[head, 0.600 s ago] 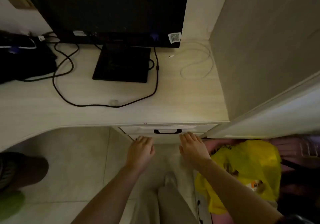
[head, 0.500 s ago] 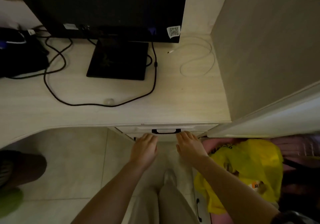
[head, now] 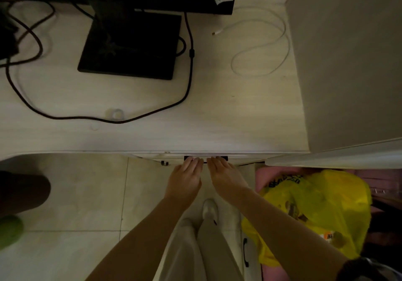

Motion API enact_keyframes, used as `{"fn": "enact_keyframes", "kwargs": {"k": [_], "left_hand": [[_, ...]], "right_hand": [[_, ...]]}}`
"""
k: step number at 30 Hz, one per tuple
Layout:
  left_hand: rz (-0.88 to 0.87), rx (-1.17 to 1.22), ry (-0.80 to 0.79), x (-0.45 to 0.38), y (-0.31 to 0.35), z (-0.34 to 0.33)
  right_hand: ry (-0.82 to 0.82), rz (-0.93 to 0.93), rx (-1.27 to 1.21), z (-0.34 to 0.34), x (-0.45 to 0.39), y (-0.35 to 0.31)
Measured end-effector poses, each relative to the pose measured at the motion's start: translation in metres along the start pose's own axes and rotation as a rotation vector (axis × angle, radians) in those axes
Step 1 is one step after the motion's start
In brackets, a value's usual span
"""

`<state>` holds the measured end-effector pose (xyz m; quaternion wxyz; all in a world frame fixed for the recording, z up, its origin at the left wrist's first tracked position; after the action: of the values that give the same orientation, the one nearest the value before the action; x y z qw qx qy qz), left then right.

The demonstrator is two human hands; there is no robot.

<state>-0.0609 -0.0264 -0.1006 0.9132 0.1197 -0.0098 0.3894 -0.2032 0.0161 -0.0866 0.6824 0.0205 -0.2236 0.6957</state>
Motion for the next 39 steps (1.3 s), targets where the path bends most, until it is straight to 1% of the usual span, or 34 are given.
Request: {"fn": "enact_keyframes", "kwargs": {"k": [3,8,11,14,17,20,23,25,27,31,33,36,39], "left_hand": [[0.003,0.017,0.009,0.001,0.003,-0.002],[0.053,0.031,0.023,0.008,0.008,-0.004],[0.053,0.035,0.004,0.015,0.010,-0.006],[0.041,0.041,0.023,0.021,0.011,-0.004],[0.041,0.042,0.038,0.029,0.012,-0.001],[0.027,0.059,0.153,0.041,0.013,0.006],[-0.065,0.045,0.315,0.051,0.012,0.020],[-0.112,0.001,0.388,0.054,0.011,0.031],[-0.095,-0.037,0.386,0.052,0.006,0.039],[0.012,-0.066,0.300,0.048,-0.011,0.041],[0.001,-0.079,0.284,0.050,-0.016,0.038],[-0.028,-0.102,0.300,0.054,-0.023,0.033],[-0.040,-0.095,0.323,0.062,-0.025,0.027]], "right_hand": [[0.058,-0.002,-0.016,-0.004,-0.001,0.000],[0.047,-0.045,-0.061,-0.011,0.004,-0.003],[0.061,-0.047,-0.046,-0.019,0.011,-0.004],[0.085,-0.055,-0.046,-0.019,0.019,-0.008],[0.038,-0.046,-0.061,-0.018,0.028,-0.014],[0.016,-0.057,-0.043,-0.018,0.037,-0.020],[0.007,-0.075,-0.046,-0.021,0.042,-0.022],[0.009,-0.091,-0.035,-0.022,0.045,-0.024],[-0.002,-0.105,-0.026,-0.021,0.047,-0.027],[-0.027,-0.137,-0.017,-0.022,0.056,-0.033],[-0.026,-0.152,-0.037,-0.024,0.060,-0.036],[-0.009,-0.171,-0.032,-0.029,0.069,-0.042],[0.032,-0.154,0.050,-0.032,0.077,-0.047]]}}
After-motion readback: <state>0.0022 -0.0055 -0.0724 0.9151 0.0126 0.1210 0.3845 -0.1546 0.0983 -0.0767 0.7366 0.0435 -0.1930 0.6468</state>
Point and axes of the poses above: each hand's wrist, its own x-axis away from the middle knuckle, its own z-axis out of the back of the hand, y = z × x, the point moved 1 cm from there along -x, towards the middle knuckle, and after that the axes turned 8 degrees about y, right-handed, at the moved point
